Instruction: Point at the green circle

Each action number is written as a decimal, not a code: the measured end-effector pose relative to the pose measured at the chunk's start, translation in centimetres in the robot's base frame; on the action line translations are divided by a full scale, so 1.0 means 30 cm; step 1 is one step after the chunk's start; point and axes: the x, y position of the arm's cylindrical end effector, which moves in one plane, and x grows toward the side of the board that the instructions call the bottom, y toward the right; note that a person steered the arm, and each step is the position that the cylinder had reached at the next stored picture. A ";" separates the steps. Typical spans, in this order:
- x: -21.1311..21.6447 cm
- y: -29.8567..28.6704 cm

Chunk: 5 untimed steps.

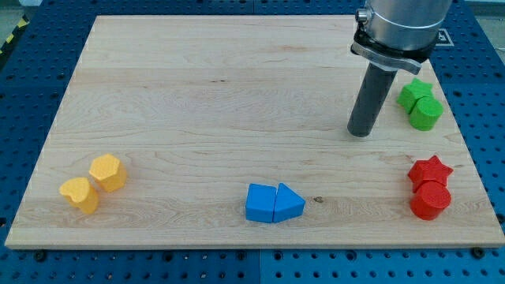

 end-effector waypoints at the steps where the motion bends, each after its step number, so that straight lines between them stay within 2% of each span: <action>1: 0.012 0.011; 4: 0.043 0.165; 5: 0.044 0.331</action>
